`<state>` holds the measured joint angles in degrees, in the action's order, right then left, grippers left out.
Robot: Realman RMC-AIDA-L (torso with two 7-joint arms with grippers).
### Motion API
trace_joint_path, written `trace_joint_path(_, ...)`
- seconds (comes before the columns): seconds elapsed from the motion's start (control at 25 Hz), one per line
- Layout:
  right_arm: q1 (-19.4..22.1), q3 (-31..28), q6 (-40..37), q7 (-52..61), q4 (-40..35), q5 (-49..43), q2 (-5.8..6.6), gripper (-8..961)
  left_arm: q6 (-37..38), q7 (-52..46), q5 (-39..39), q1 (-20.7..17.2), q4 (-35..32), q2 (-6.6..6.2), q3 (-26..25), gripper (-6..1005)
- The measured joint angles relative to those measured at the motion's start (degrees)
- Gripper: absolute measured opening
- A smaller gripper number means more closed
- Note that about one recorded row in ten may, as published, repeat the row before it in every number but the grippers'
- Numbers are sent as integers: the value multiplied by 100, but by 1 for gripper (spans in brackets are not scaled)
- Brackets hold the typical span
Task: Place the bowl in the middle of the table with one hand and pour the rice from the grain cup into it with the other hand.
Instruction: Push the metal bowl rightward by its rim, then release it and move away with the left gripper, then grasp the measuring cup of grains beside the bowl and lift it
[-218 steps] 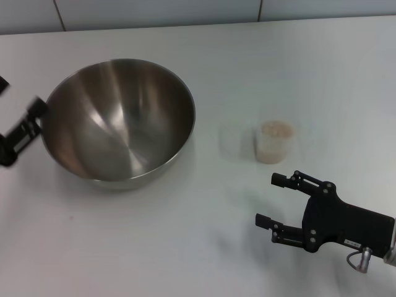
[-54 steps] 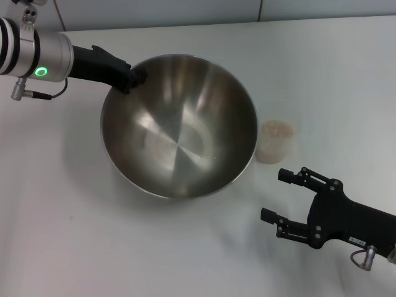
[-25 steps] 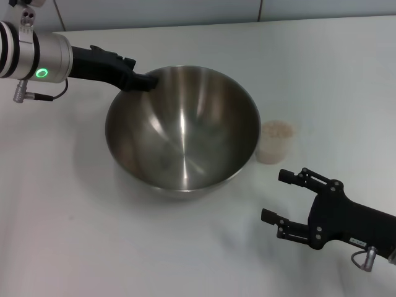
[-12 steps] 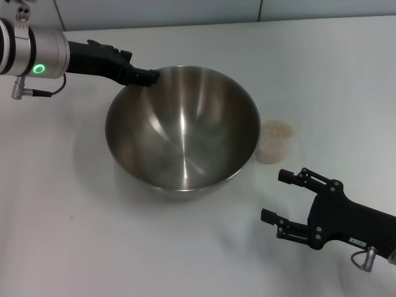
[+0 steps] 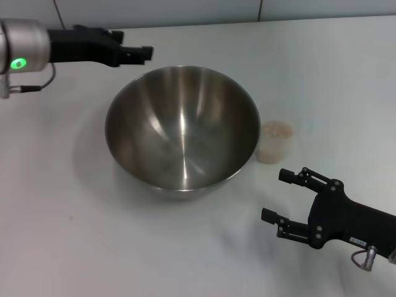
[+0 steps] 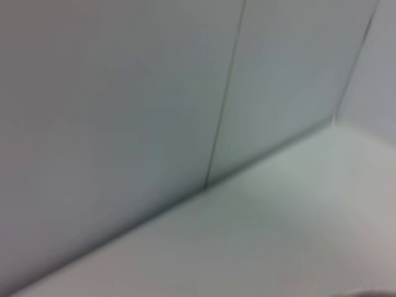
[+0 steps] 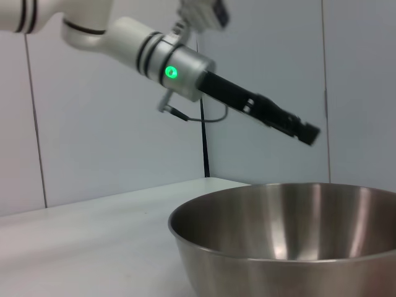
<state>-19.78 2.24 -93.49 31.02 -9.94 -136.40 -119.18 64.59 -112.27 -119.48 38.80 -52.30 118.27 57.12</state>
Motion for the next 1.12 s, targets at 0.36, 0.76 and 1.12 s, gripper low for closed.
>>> trace_joint_path(0.36,-53,-14,39,0,8,0,0,814,1279,1760,3442,-1662,368,-26,-846,798)
trace_joint_path(0.76,-132,-13,53,0,20,57,-2,813,3551,4819,3944,-2584,3215,-151,-2129,798)
trace_joint_path(1.12,-177,-13,53,0,28,69,-9,813,3820,5561,3709,-2785,3493,-104,-2040,798)
